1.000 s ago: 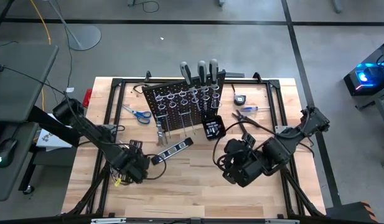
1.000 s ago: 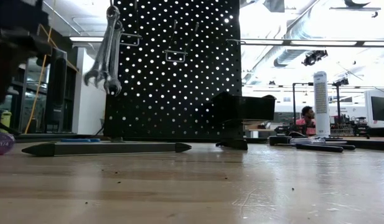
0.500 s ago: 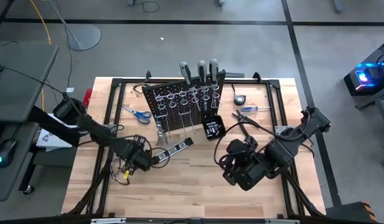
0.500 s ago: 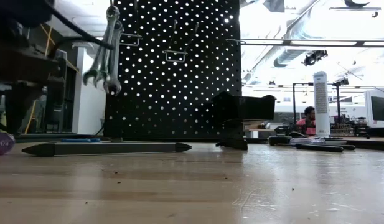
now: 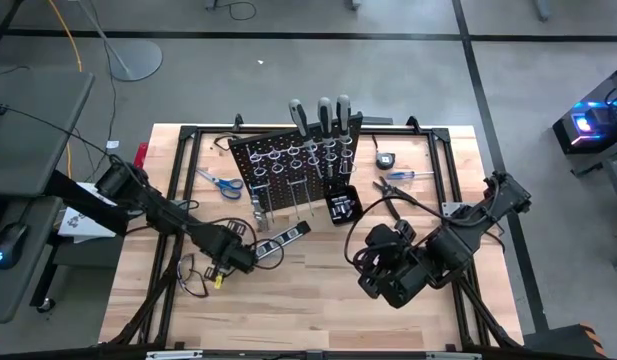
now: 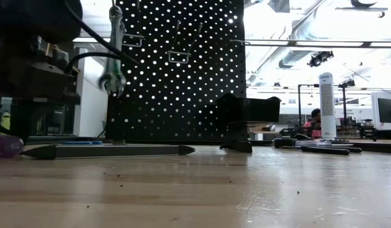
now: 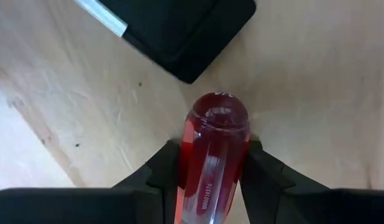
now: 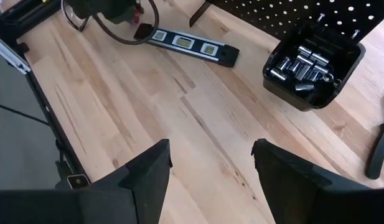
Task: Hang tools onto peg board
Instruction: Hang the red transparent screwdriver on the pegboard
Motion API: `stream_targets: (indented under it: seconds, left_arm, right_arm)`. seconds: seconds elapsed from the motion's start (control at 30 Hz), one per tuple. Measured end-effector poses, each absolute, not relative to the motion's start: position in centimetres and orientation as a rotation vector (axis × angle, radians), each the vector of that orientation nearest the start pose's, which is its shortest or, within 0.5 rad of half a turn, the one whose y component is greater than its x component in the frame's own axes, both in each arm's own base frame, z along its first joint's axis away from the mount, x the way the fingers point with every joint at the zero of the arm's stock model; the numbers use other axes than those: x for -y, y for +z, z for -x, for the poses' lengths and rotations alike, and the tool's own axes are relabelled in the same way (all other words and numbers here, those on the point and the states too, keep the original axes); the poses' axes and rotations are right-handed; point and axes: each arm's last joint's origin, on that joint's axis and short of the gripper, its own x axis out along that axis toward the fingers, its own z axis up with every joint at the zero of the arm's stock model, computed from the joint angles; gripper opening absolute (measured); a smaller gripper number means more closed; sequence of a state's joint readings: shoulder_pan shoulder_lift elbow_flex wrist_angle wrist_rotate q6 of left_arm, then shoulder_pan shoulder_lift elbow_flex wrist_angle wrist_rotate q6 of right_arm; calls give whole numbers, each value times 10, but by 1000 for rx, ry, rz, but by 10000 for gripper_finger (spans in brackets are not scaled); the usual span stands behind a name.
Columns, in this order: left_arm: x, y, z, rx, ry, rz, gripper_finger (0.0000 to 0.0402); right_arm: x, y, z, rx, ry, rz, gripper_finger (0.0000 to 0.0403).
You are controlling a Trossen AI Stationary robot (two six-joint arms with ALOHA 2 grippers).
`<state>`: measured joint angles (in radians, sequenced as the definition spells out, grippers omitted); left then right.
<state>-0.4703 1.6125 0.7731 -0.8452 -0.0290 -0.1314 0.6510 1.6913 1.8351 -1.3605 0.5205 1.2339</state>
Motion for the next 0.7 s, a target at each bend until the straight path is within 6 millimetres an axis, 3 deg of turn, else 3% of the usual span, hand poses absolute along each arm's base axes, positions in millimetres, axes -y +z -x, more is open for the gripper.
stream_targets:
  seconds: [0.17,0.27,0.47,0.6,0.7]
  left_arm:
    - [106,140,-208,-1626,-182,-214,115]
    - [108,162,-210,-1611,-129,-105,115]
    - [122,236,-210,-1395,-171,190,115]
    - [122,291,-206,-1149,-132,282,115]
    - [114,314,-200,-1022,-40,293,115]
  right_arm:
    - [-184,372,-256,-902,-485,-425,222]
    - [-184,371,-252,-922,-501,-386,222]
    - [-181,373,-244,-921,-530,-329,222]
    - [-177,376,-242,-889,-551,-305,222]
    - [-174,377,-244,-864,-572,-294,222]
